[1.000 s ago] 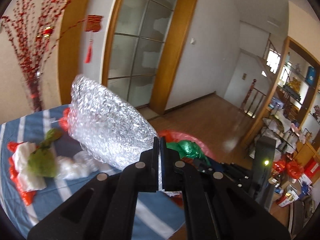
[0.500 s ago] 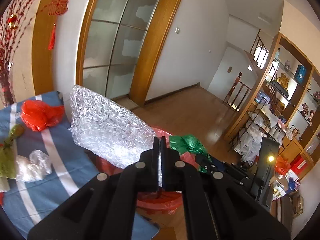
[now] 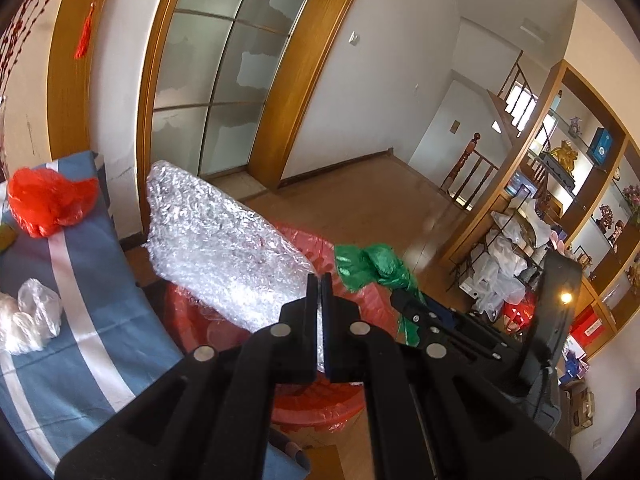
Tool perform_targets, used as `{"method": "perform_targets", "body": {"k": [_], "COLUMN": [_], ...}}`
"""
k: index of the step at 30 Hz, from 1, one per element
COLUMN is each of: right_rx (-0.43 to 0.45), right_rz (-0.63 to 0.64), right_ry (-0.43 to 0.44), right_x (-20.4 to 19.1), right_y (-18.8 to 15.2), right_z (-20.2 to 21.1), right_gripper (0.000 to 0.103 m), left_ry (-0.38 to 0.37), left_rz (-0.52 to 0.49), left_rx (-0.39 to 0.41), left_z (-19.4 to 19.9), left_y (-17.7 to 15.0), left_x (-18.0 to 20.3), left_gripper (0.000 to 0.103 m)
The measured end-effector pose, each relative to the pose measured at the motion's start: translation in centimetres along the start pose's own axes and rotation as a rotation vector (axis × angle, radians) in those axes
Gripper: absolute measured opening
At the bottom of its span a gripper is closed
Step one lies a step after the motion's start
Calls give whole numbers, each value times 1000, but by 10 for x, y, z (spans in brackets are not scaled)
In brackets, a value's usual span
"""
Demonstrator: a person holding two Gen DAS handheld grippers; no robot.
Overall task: Collect trash
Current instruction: 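Open both tools over the red basket, dropping bubble wrap and green bag, then move both open tools back over the trash on the table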
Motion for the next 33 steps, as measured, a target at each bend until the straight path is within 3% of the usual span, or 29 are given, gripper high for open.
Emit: {"method": "perform_targets", "body": {"k": [3,9,15,17,23,28,33], "right_rx": [-8,-18,11,34,76,85,53], "right_rz": [9,17,41,54,78,124,184], "right_ry": [13,26,-6,-27,-6,45,152], "right_x": [-3,-6,-7,-9,-24,-56,-113], "right_y": [-1,-5,-5,-3,1,-2,-15], "right_z": [-2,-5,0,2,12,19,23], "right_gripper": [24,30,46,55,70,73,73], "left_ry": [7,61,118,148,262,389,530], "left_rz": [23,59,72,74,75,77,100], "left_rx": [-19,-26,-13,-1,37,72,121], "left_z": [-5,-3,11,21,61,108,172], "left_y": [-5,-13,-17,-20,-29,-37,-51], "left_x": [-9,-31,-51,-60,-95,-134,-182], "left_gripper": [4,24,39,48,64,71,74]}}
Point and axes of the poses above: each gripper's, at about its wrist camera, not at the fingertips, and z roughly against the way its jaws point, x to its right, y to its top, the point moved 10 cm from there along -z, roughly the way its jaws point, and after that the axes turned 12 degrees about -y, right-handed, at the moved point
